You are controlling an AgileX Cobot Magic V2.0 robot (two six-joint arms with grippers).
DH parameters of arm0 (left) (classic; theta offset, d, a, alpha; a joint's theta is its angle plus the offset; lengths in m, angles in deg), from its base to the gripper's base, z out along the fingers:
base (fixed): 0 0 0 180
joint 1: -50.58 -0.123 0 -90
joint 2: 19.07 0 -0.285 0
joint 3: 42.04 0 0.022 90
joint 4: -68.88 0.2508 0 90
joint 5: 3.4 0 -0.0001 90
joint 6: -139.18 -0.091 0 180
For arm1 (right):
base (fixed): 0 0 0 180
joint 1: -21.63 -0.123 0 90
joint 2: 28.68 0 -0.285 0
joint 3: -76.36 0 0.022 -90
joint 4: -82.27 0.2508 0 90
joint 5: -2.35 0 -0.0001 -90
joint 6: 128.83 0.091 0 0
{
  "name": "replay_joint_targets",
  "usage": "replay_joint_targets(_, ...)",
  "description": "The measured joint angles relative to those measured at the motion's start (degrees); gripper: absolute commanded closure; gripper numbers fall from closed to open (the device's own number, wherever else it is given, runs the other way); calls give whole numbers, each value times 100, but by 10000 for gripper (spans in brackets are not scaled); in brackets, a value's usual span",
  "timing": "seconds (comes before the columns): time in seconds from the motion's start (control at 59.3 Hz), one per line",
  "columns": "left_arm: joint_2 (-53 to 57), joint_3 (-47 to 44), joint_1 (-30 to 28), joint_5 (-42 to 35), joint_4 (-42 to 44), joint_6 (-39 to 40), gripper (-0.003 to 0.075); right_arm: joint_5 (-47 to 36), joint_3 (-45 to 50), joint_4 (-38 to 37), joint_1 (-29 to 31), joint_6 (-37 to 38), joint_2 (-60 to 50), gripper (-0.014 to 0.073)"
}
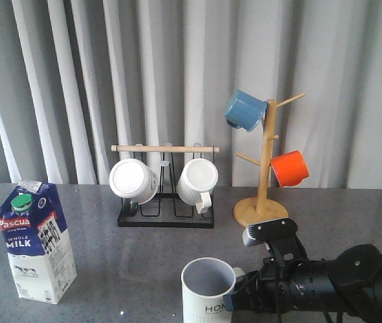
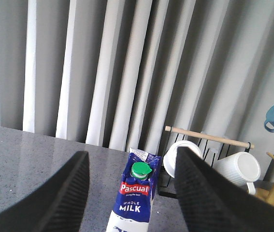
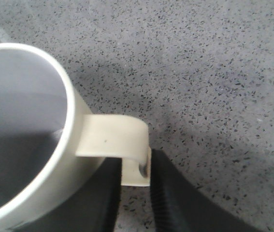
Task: Place milk next to cup
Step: 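Lift the HOME mug with the right gripper and set it down toward the milk carton, then open the right gripper and withdraw it from the mug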
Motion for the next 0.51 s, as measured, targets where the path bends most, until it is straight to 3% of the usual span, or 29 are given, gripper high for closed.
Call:
replay_joint_targets(0.152, 0, 0, 0, 17, 0, 0, 329, 23, 0, -143, 0, 240, -43, 153)
replay_joint_targets(0.337, 0, 0, 0, 48, 0, 0, 329, 354, 0, -796, 0, 760, -443, 155)
replay_joint_targets(0.506, 0, 0, 0, 55, 0, 0, 329, 972, 0, -1878, 0, 1749, -1127, 181)
